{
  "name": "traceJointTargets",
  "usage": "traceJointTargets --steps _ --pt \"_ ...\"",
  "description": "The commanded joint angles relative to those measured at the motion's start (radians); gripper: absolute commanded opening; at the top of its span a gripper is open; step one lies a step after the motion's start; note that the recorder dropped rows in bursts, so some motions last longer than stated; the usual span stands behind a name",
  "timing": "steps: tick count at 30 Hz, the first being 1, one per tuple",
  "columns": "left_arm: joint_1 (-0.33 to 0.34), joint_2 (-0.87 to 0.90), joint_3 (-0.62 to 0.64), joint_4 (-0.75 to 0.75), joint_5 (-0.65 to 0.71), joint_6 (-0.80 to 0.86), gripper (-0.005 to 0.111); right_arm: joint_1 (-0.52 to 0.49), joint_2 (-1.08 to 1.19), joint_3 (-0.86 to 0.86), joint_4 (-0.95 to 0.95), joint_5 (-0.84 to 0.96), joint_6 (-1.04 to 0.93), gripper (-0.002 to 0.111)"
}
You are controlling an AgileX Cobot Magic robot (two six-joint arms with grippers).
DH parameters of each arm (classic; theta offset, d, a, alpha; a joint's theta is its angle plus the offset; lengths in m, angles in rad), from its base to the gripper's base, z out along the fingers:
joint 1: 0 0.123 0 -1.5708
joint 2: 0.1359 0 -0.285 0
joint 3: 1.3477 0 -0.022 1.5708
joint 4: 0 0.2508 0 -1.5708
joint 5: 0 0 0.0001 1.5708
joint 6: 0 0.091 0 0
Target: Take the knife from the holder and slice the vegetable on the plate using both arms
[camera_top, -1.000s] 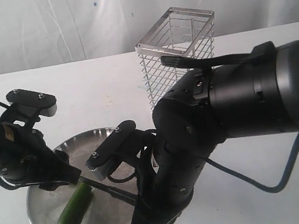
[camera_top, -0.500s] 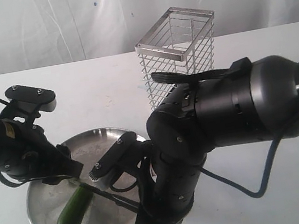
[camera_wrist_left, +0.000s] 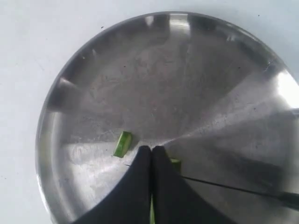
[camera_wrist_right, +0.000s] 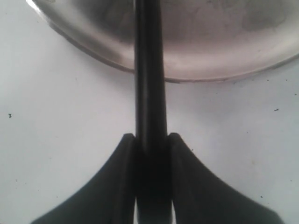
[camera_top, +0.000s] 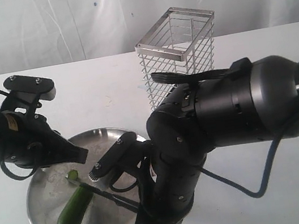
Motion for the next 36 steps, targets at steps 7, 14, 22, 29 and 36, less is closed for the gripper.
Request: traceJointTargets --steps 7,14,22,29,36 --pt "0.032 0.074 0.006 -0.008 0.020 0.012 0.000 0.001 -0.002 0.004 0.006 -0.001 -0.008 0.000" --pt "0.207 0.074 0.004 -0.712 0.164 0.766 0.000 0.001 -0.002 0.004 0.002 -0.001 -0.023 0.000" --pt "0.396 0.118 0.006 -1.036 0.401 1.118 0.000 0.001 -0.002 0.004 0.002 -0.001 -0.023 0.000" --pt "0.396 0.201 0.006 -1.129 0.425 1.199 0.000 0.001 -0.002 0.004 0.002 0.003 -0.023 0.000" --pt "0.396 0.209 0.006 -1.143 0.433 1.212 0.000 0.001 -0.002 0.004 0.000 -0.001 -0.025 0.000"
